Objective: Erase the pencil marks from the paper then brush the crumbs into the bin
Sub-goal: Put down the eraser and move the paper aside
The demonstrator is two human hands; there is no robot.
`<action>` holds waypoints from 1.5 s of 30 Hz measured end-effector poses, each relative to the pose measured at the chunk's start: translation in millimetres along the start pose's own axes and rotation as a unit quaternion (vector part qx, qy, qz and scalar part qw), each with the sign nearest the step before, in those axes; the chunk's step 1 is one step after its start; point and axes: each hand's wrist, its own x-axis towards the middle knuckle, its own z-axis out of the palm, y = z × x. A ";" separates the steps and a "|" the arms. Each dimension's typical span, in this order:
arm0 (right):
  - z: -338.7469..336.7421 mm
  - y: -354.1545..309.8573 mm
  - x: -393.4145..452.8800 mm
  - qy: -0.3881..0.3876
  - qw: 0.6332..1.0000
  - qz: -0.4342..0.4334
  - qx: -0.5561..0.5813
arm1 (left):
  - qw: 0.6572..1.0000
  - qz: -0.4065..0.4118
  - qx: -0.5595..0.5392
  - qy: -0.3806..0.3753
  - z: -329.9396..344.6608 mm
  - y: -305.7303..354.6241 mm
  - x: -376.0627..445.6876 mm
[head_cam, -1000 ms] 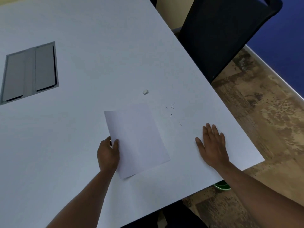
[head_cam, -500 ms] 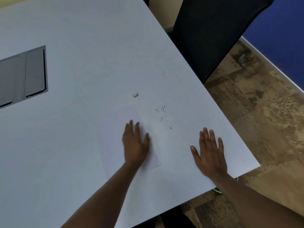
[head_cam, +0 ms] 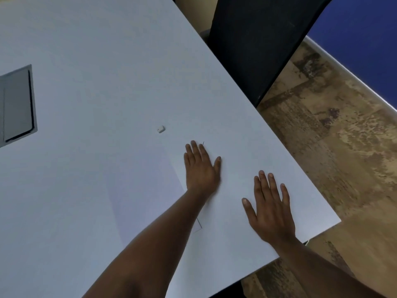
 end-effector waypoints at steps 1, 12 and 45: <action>-0.1 -0.2 0.2 0.003 1.000 -0.001 -0.001 | 1.000 0.027 -0.003 -0.014 1.8 5.7 -5.9; -0.6 0.1 -1.0 0.011 1.000 0.000 -0.021 | 0.996 -0.004 -0.059 0.069 23.6 22.8 -74.3; 1.6 1.0 -1.6 0.045 0.999 -0.022 -0.007 | 0.958 0.275 -0.054 -0.064 15.2 50.0 -46.1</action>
